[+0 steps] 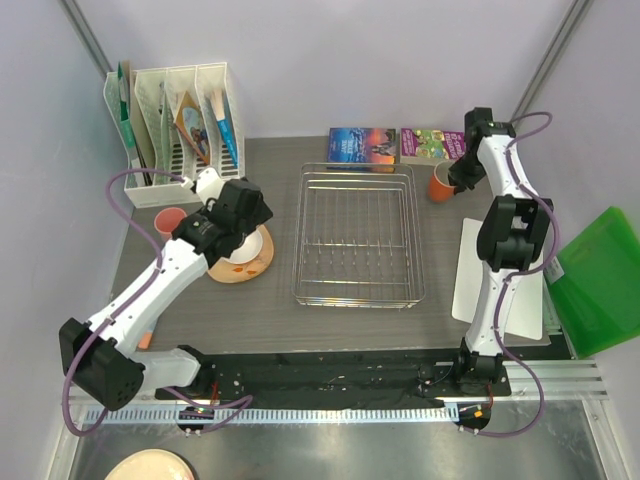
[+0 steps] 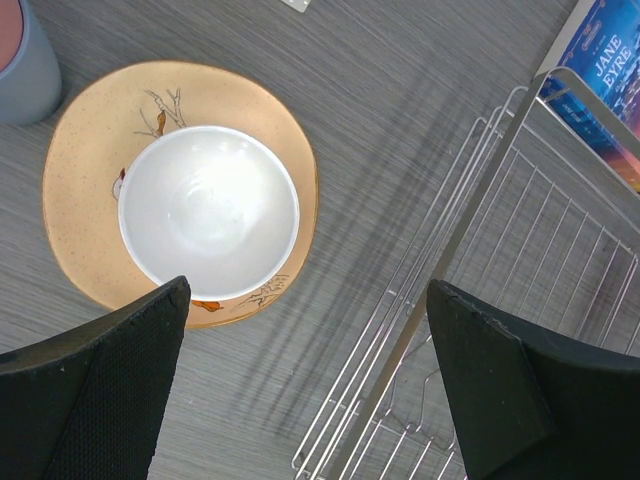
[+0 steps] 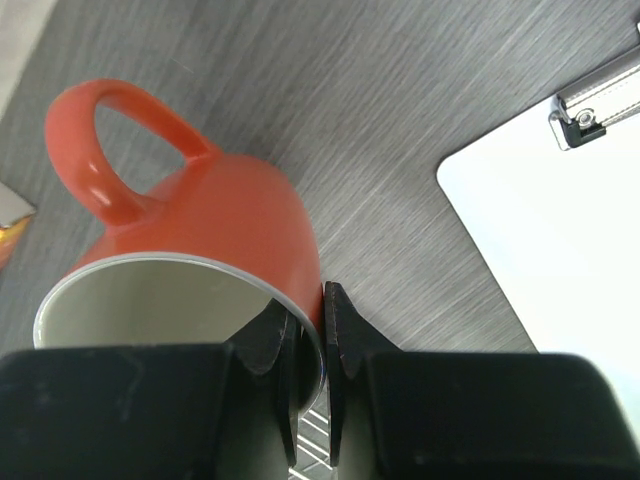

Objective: Unload the mixed dishes from the dish rack
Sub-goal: Place the cup at the center of the board, then reset both arms

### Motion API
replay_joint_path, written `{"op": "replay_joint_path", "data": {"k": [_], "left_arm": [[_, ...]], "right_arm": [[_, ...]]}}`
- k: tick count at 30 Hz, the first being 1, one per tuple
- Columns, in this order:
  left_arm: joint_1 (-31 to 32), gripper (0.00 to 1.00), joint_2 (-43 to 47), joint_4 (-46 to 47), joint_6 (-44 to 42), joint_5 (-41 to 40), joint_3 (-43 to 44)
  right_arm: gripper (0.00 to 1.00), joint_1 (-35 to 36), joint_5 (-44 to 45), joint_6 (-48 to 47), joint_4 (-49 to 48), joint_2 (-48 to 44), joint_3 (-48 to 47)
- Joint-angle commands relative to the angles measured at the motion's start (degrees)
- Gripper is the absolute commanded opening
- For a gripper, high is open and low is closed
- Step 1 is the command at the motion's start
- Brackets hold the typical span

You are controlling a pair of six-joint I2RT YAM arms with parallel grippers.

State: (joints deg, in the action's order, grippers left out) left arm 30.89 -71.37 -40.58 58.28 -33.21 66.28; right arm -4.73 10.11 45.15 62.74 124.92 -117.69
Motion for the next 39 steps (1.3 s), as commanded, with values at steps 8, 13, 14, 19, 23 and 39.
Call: {"op": "replay_joint_path", "data": {"k": [8,13,14,19,23,39], "left_arm": [[0.13,0.98,-0.17,0.67,-0.01,0.78,-0.36],[0.22,0.98,-1.05,0.5,-0.98,1.22,-0.19],[0.22,0.98,-1.05,0.67,-1.15,1.31,-0.27],[0.22,0.98,-1.14,1.29,-2.47,2.27,-0.01],[0.22,0.98,-1.31,1.2,-3.17,2.54,0.16],[0.22,1.0,-1.83,4.81,-6.69,8.07,-1.33]], "right_arm": [[0.04,0.16,-0.96,-2.96,-0.16,1.47,1.49],[0.29,0.16,-2.81,-3.4,-1.56,0.76,2.29],[0.34,0.25,-3.34,-3.66,-1.74,0.06,2.46],[0.45,0.6,-3.95,-3.4,-2.71,-3.19,2.2],[0.49,0.95,-5.62,-2.87,-2.71,-6.09,1.24],[0.55,13.92,-2.82,4.78,-30.33,-41.11,22.39]]}}
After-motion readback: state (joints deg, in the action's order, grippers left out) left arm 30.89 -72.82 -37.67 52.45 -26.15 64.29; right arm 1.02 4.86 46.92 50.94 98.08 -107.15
